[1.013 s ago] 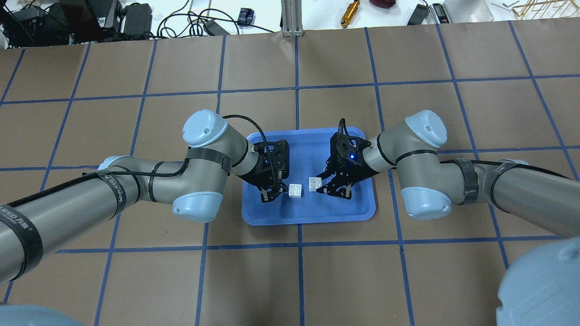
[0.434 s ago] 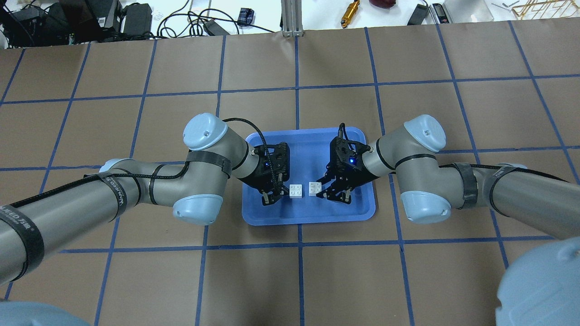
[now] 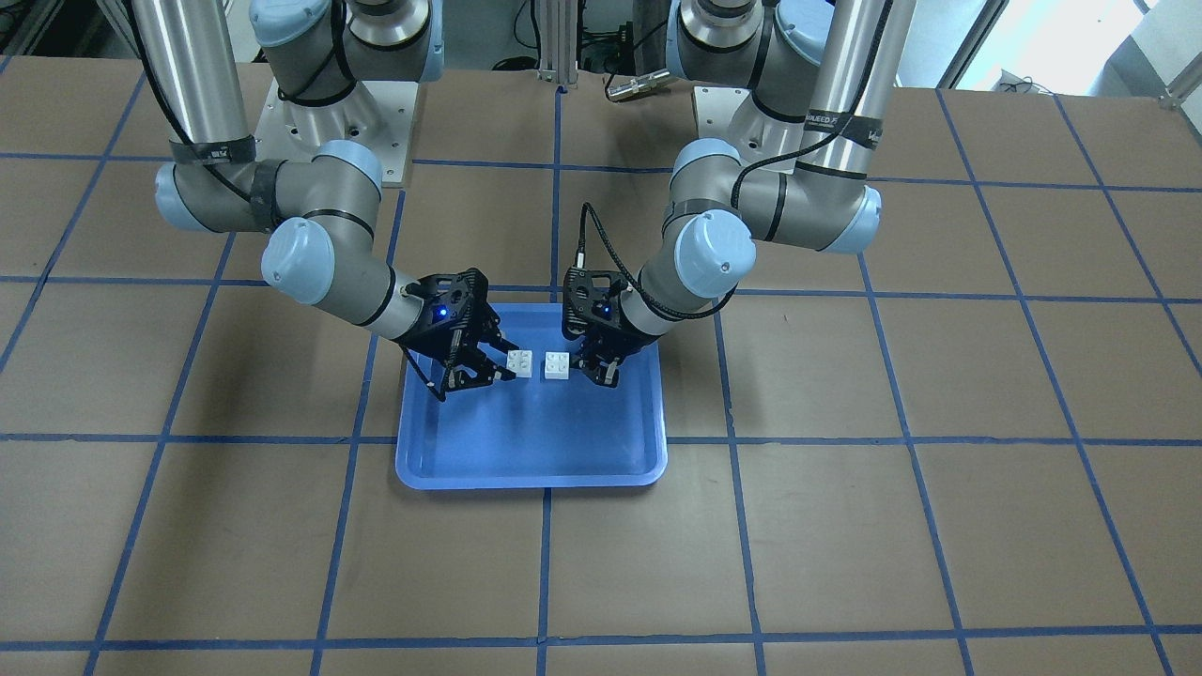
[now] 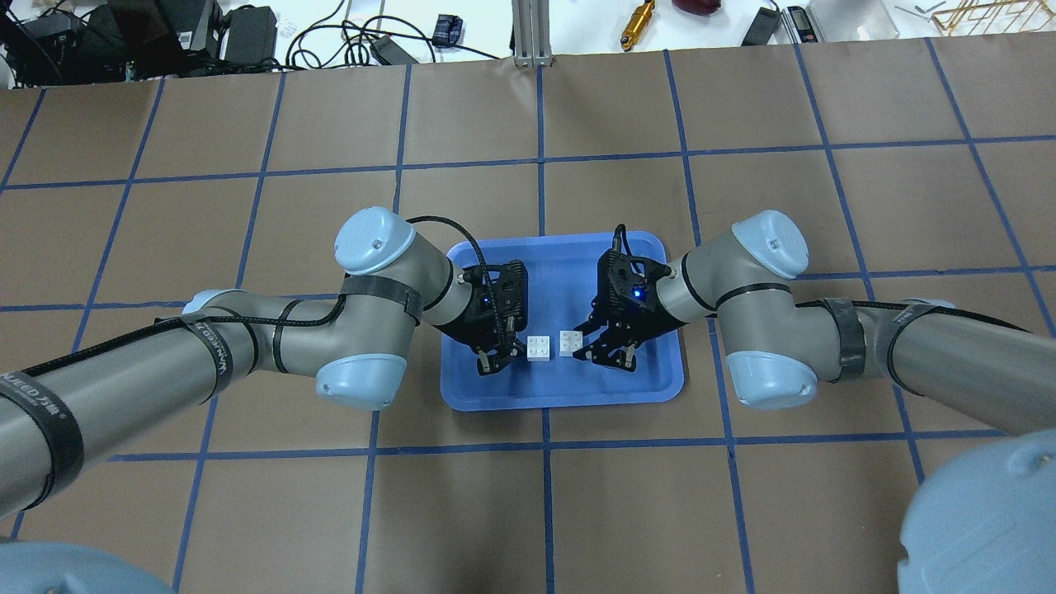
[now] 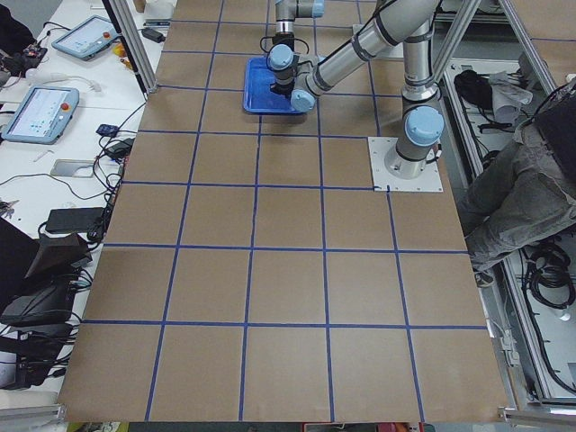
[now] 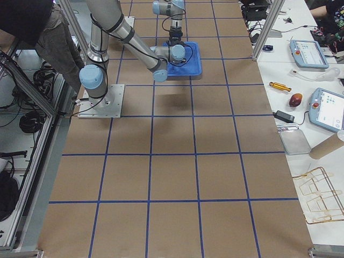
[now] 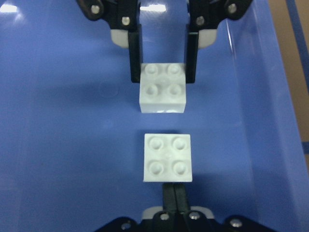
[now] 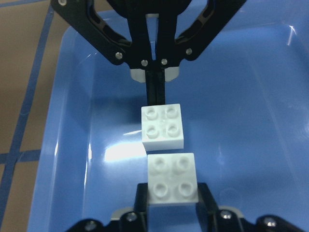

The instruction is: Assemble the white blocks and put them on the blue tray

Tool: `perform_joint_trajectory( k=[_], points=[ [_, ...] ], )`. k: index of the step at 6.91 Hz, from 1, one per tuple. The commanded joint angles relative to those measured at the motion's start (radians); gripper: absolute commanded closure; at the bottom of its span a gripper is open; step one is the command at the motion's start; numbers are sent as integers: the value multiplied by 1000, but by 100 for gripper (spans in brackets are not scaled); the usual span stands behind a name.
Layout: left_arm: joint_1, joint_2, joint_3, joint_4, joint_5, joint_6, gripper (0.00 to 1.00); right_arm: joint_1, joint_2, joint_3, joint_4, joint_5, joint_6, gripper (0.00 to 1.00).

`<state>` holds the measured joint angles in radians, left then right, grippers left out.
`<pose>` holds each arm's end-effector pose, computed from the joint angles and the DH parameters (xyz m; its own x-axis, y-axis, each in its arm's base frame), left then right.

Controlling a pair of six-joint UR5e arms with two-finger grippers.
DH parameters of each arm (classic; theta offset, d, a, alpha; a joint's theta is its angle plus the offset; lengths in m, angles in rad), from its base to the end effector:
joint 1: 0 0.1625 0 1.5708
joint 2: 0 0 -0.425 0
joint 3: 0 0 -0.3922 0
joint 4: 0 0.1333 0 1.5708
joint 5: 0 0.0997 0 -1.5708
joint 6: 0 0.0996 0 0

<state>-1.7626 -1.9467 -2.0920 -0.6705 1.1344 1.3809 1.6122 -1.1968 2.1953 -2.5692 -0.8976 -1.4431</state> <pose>-0.2676 -0.4581 0.1614 0.0193 0.9969 0.0767 0.9094 0.0143 -0.4157 0.2146 -0.4589 0.1505 -0.0584 -0.9951 -0.0795 -0.7801 0.0952 -0.6184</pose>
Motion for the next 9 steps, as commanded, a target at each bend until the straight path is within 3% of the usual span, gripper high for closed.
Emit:
perform_joint_trajectory(
  k=[1, 7, 8, 9],
  points=[
    [0, -8, 1, 5, 1, 1, 100, 21, 22, 0, -57, -4, 51, 100],
    [0, -14, 0, 31, -1, 1, 100, 26, 20, 4, -59, -7, 52, 98],
    [0, -12, 0, 31, -1, 1, 100, 26, 20, 6, -62, -14, 53, 81],
    [0, -14, 1, 31, -1, 1, 100, 26, 19, 12, -62, -14, 53, 54]
  ],
)
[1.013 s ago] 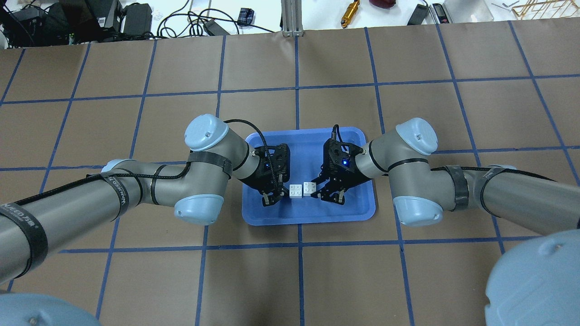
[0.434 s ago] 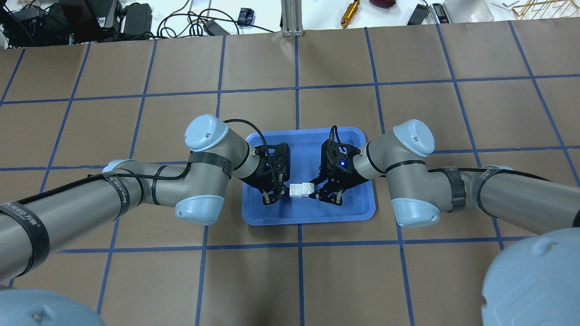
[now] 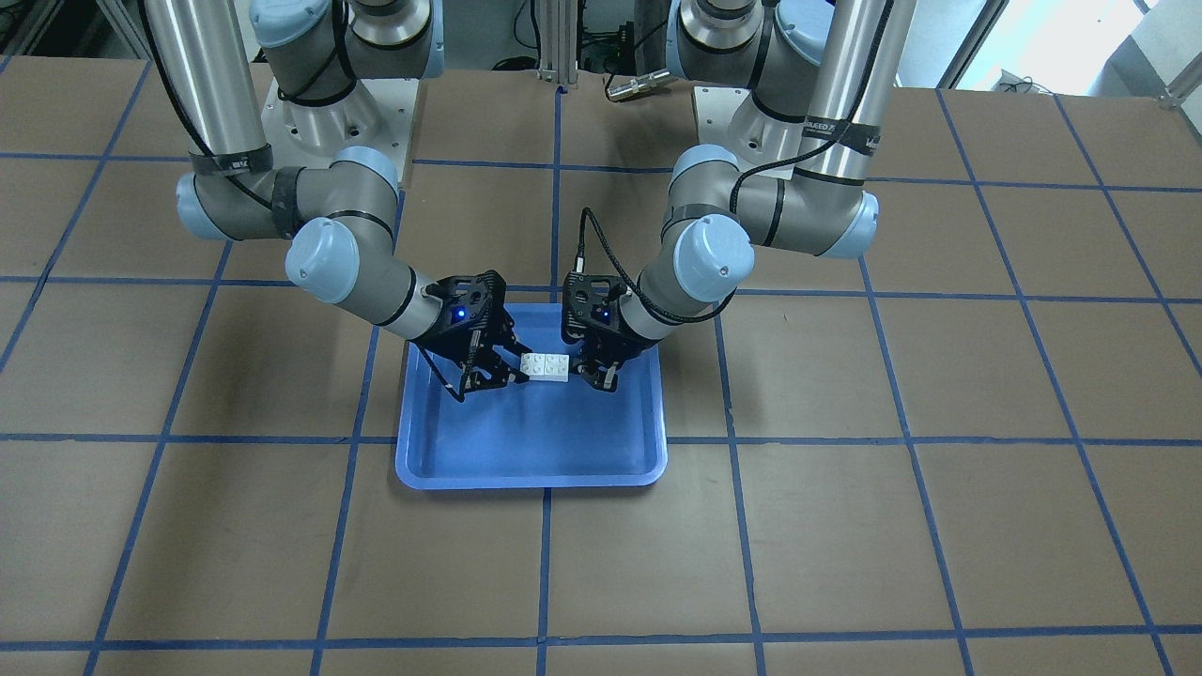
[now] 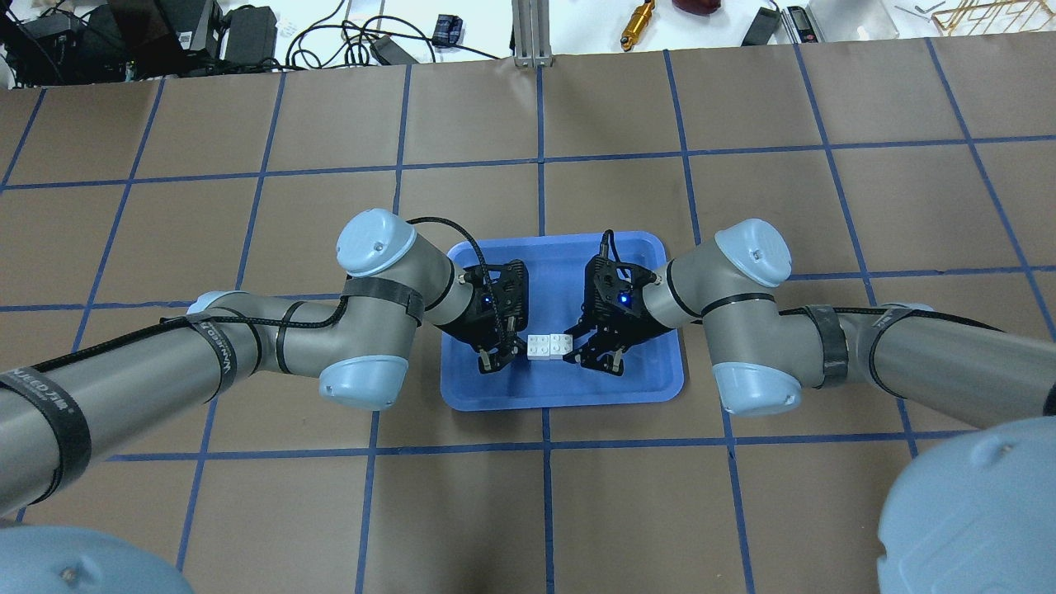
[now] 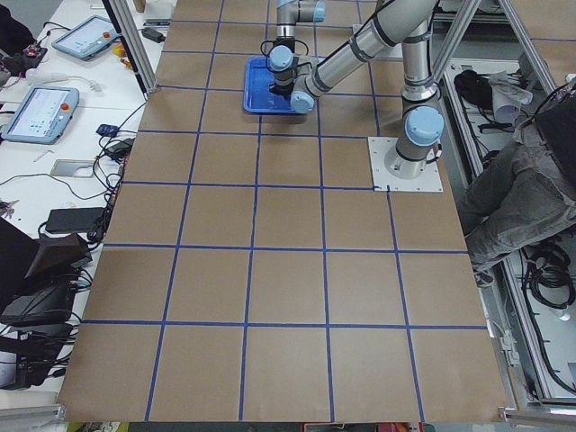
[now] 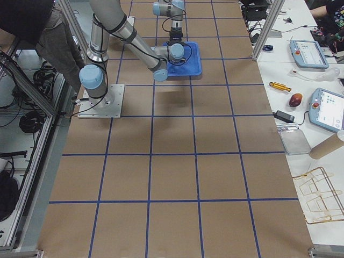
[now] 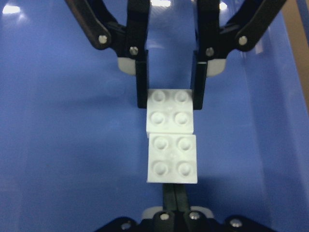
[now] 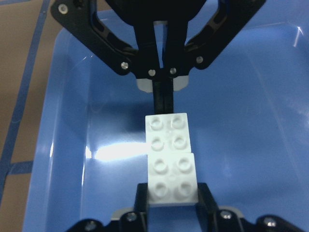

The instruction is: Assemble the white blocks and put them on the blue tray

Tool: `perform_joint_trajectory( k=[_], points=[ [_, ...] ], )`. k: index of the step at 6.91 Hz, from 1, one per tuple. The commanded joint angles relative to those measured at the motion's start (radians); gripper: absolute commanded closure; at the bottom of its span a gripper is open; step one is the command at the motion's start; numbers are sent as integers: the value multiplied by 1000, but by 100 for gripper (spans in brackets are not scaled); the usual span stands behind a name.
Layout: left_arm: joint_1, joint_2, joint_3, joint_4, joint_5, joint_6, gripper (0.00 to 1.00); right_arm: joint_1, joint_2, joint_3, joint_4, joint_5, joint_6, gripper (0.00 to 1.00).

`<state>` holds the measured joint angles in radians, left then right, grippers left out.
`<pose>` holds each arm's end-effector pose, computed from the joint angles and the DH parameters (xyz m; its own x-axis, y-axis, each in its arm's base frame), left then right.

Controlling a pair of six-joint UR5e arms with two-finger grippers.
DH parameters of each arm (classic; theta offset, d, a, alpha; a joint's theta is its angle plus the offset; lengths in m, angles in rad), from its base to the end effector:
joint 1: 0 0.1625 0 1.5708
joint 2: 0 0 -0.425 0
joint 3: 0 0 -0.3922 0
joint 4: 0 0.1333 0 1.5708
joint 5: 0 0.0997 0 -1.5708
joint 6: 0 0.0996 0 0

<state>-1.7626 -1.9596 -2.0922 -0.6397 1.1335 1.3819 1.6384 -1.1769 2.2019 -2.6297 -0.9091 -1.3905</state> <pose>-0.2682 -0.4606 0.1580 0.0205 0.9980 0.0590 0.9076 0.0061 -0.4198 0.2257 -0.4548 0.1446 -0.0745 -0.9943 -0.0768 -0.7851 0.1059 -0.6102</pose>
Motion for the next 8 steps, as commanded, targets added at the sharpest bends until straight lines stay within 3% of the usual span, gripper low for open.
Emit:
perform_joint_trajectory(
  k=[1, 6, 8],
  points=[
    [0, -1, 1, 0, 0, -1, 100, 0, -4, 12, -1, -2, 4, 43],
    [0, 1, 1, 0, 0, -1, 100, 9, -15, 18, -32, -2, 125, 26],
    [2, 5, 7, 0, 2, 8, 100, 9, -44, 10, -32, -8, 220, 10]
  ],
)
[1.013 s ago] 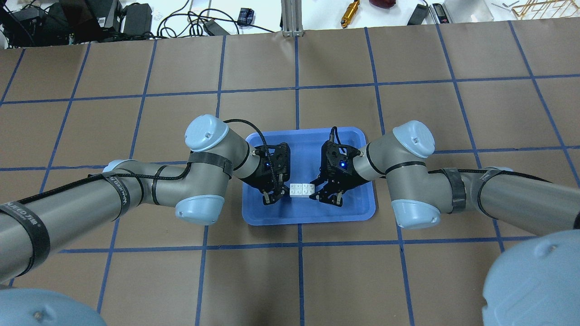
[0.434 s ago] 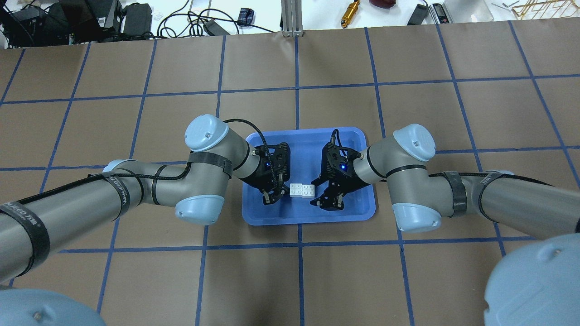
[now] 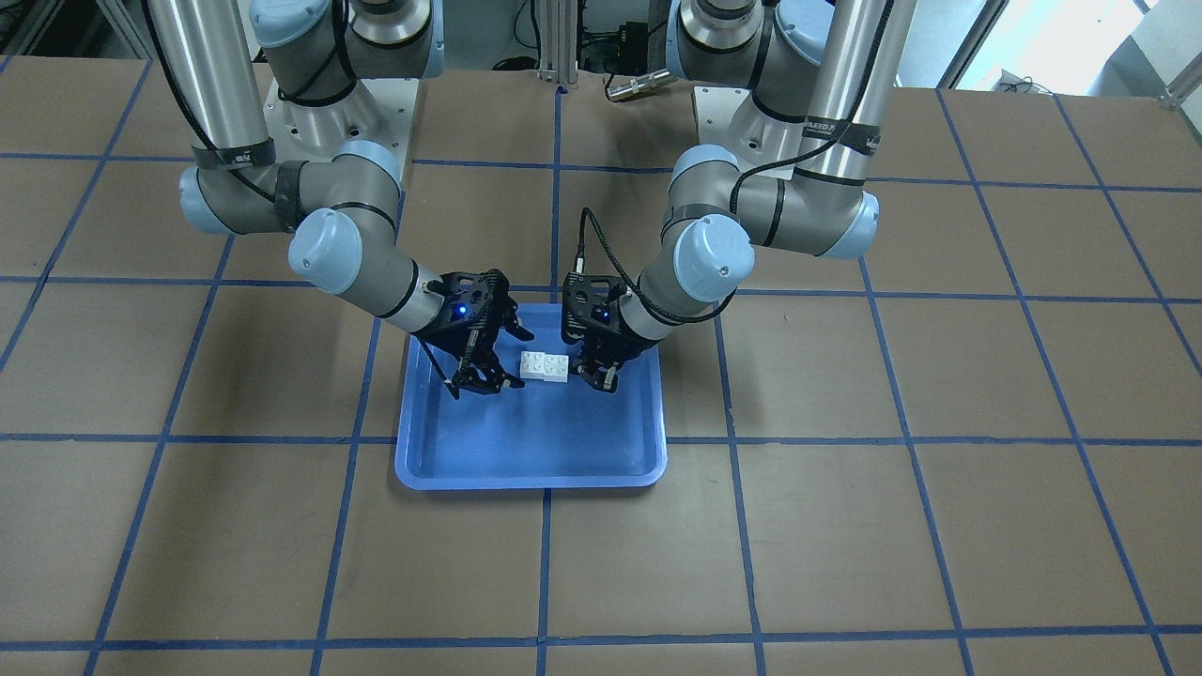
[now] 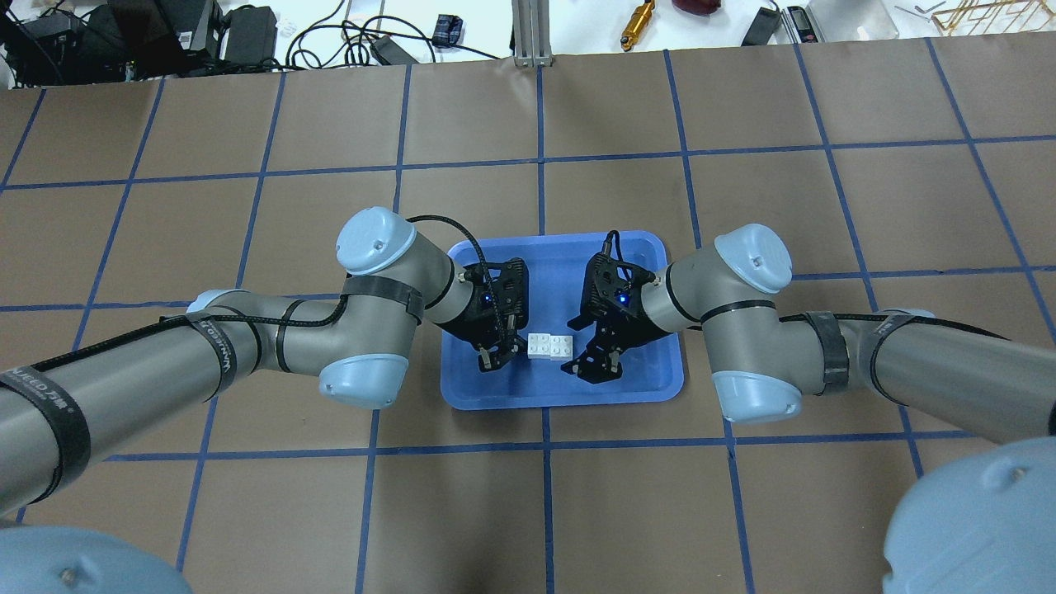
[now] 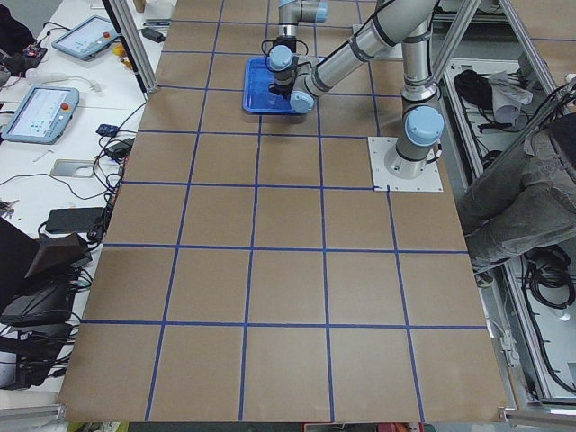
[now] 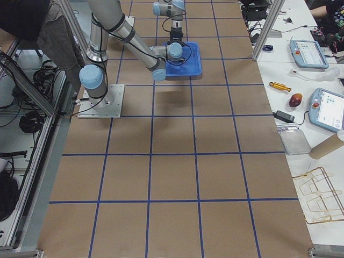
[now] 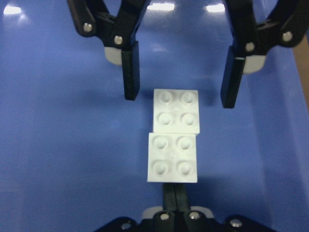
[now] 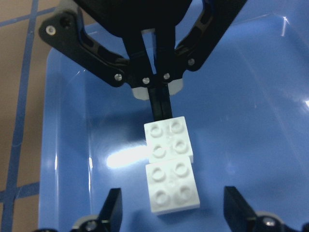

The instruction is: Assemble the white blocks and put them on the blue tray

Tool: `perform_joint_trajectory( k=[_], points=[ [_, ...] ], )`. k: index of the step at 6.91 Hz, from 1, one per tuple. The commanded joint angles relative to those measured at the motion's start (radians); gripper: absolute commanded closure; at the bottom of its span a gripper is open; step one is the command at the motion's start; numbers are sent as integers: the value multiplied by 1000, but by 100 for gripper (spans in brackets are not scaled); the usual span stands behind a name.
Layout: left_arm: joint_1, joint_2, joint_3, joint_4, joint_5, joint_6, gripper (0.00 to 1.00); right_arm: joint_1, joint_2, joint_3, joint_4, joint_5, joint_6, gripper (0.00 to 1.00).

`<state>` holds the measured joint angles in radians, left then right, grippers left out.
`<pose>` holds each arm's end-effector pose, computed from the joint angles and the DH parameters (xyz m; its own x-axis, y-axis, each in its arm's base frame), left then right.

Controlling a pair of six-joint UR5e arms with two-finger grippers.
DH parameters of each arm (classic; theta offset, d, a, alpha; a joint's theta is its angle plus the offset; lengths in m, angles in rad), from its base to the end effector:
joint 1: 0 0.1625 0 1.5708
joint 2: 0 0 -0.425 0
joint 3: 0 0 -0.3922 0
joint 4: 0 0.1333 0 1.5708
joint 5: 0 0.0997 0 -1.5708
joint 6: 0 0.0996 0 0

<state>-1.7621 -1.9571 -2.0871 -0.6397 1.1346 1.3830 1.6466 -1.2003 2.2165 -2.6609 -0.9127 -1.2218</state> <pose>-0.2683 -0.4628 0.1609 0.0210 0.9985 0.0509 0.9074 0.0023 -0.4202 0.2289 -0.4496 0.1540 -0.1976 -0.9703 -0.1392 -0.7639 0.2414 -0.5984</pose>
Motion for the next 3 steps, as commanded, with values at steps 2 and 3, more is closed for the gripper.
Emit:
perform_joint_trajectory(
  k=[2, 3],
  points=[
    [16, 13, 39, -6, 2, 18, 100, 1, -44, -1, -1, -26, 111, 0],
    [47, 32, 67, -44, 7, 16, 100, 1, -76, -4, 1, -63, 210, 0]
  ],
)
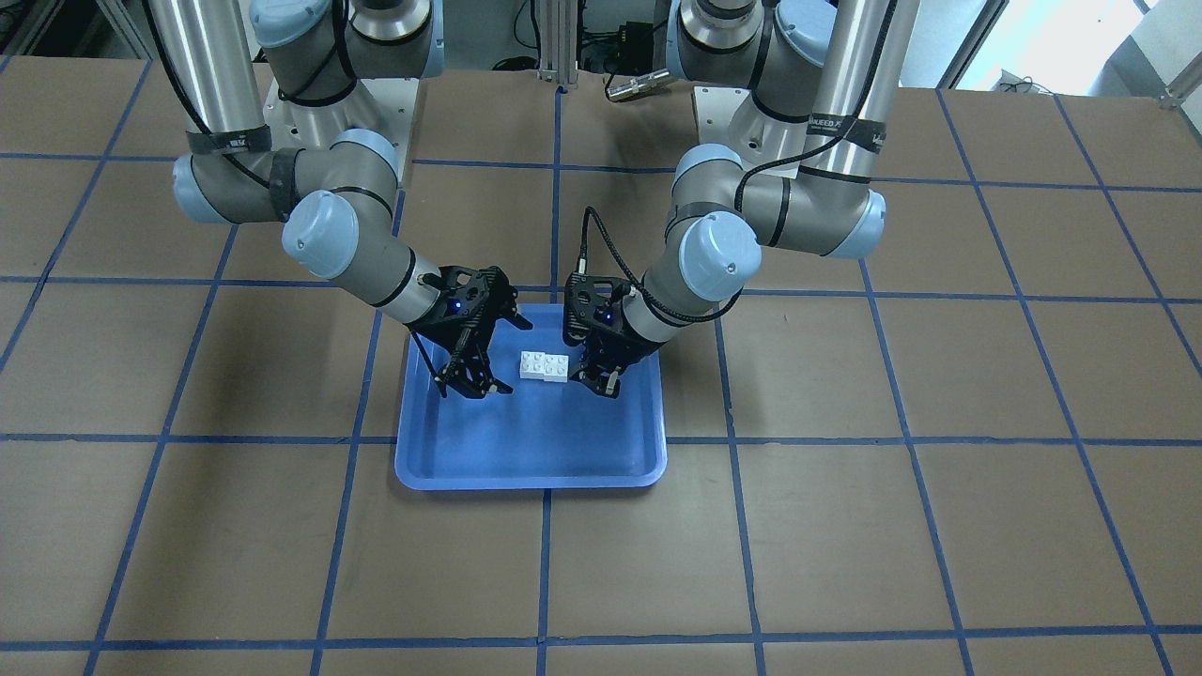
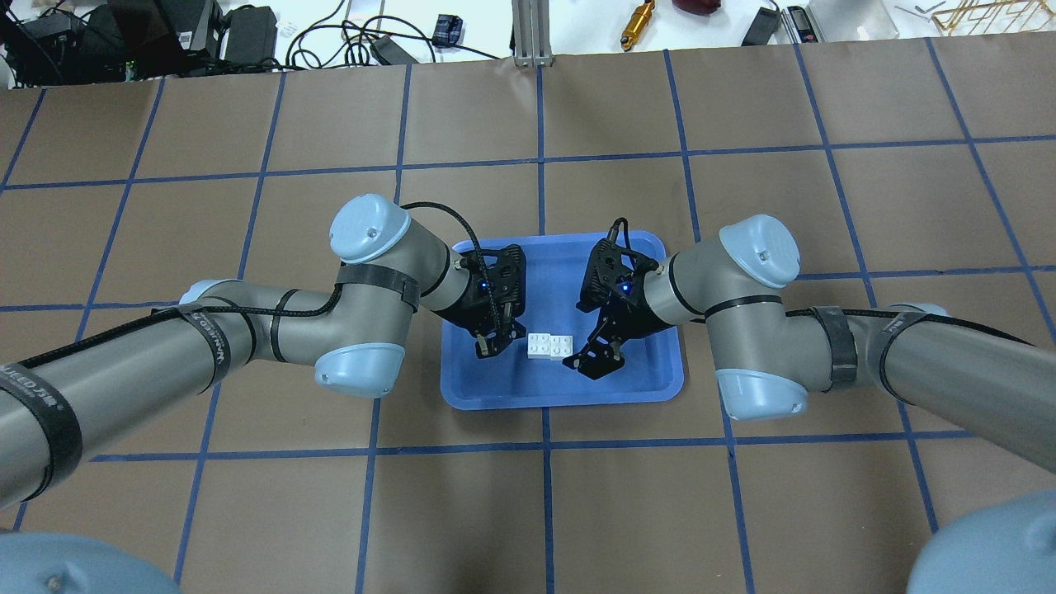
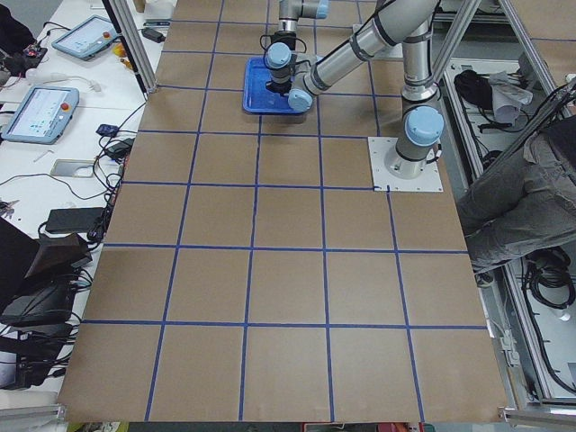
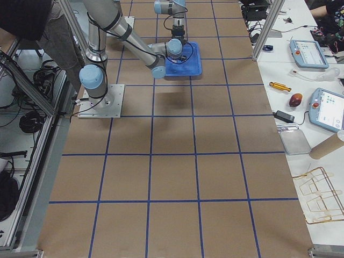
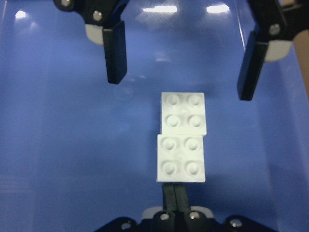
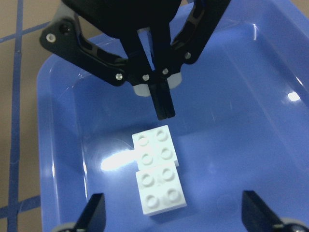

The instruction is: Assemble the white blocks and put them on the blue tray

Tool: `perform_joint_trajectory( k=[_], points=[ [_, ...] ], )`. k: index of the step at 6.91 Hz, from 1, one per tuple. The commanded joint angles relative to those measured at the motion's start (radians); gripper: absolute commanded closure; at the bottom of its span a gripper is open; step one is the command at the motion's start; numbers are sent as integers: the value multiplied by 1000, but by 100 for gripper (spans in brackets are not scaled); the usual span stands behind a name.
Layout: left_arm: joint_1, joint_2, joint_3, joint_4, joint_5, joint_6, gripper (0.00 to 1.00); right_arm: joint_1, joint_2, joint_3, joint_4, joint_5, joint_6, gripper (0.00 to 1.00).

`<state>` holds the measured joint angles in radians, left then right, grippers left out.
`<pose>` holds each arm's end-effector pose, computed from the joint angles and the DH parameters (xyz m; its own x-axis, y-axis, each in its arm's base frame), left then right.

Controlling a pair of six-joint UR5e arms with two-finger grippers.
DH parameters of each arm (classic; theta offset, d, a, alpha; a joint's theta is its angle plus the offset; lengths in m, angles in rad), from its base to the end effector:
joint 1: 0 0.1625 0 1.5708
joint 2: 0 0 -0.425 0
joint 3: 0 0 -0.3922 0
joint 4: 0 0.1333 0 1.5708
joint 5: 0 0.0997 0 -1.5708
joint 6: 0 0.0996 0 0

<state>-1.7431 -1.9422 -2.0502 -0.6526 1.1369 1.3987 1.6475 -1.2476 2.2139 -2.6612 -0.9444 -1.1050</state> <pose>-0.2615 -0.4807 0.1802 0.0163 0.9999 0.0055 0.9052 -0.0124 -0.4248 0.2269 -0.4507 0.1751 -0.2924 -0.9444 -0.1507 -0.7509 0.3243 -0.5753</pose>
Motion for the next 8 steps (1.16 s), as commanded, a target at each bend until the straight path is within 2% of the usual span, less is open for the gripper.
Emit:
perform_joint_trajectory(
  k=[1, 2, 3, 5, 7, 8],
  points=[
    [33, 41, 63, -80, 10, -4, 99, 2, -99, 1, 21, -83, 205, 0],
    [30, 69, 115, -179, 18, -20, 88, 0, -140, -5, 80, -124, 308, 0],
    [34, 98, 190, -293, 52, -20, 82, 0, -171, -35, 119, -231, 430, 0],
    [36, 141, 362, -546, 63, -172, 46, -5, -207, -217, 415, -321, 795, 0],
    [62, 216, 483, -745, 69, -321, 24, -20, -207, -441, 727, -445, 1020, 0],
    [112, 270, 527, -888, 72, -366, 14, -23, -207, -542, 850, -515, 1083, 0]
  ],
)
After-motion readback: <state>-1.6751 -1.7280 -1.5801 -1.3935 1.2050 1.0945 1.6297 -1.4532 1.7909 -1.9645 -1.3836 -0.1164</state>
